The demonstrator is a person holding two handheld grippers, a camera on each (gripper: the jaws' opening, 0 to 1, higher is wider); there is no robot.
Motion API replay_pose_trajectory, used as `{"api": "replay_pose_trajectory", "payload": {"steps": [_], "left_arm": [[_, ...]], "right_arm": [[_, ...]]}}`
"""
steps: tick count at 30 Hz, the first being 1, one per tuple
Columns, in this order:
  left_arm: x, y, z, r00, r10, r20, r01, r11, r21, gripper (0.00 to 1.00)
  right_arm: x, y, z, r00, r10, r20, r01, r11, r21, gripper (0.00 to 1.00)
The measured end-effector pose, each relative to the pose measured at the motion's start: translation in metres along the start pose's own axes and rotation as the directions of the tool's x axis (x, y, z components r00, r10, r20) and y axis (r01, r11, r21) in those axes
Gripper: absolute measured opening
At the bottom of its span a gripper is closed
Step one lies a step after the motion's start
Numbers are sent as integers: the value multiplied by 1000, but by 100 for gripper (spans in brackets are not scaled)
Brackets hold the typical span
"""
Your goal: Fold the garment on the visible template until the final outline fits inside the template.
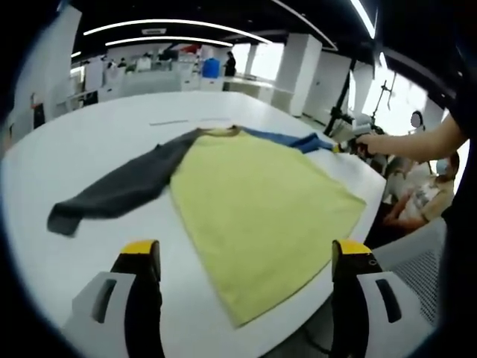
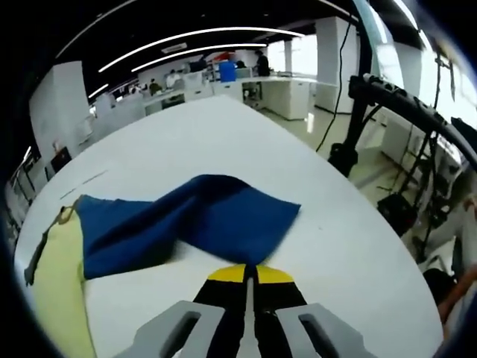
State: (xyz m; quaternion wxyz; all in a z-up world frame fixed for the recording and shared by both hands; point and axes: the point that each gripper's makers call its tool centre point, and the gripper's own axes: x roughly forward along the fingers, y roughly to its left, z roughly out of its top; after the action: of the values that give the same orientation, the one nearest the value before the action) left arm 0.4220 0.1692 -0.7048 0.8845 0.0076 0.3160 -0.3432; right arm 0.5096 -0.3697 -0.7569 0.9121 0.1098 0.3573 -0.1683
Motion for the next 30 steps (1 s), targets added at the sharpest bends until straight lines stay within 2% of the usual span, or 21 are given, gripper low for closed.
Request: {"api": "replay_pose_trajectory", "payload": {"steps": [12,21,30], "left_arm": [[1,-3,2,1000,-10,5,10,1000,8,91],[1,-6,4,1000,-21,19,21,1000,8,91],[1,-8,6,999,-25,28,25,1000,16,91]], "right_arm": [[-24,-14,-2,1000,-8,1,8,999,-46,0],[-31,-34,-2,1000,-31,-1,31,999,-42,0],[-33,-47,-3,999,-45,-15,44,996,-80,0]]}}
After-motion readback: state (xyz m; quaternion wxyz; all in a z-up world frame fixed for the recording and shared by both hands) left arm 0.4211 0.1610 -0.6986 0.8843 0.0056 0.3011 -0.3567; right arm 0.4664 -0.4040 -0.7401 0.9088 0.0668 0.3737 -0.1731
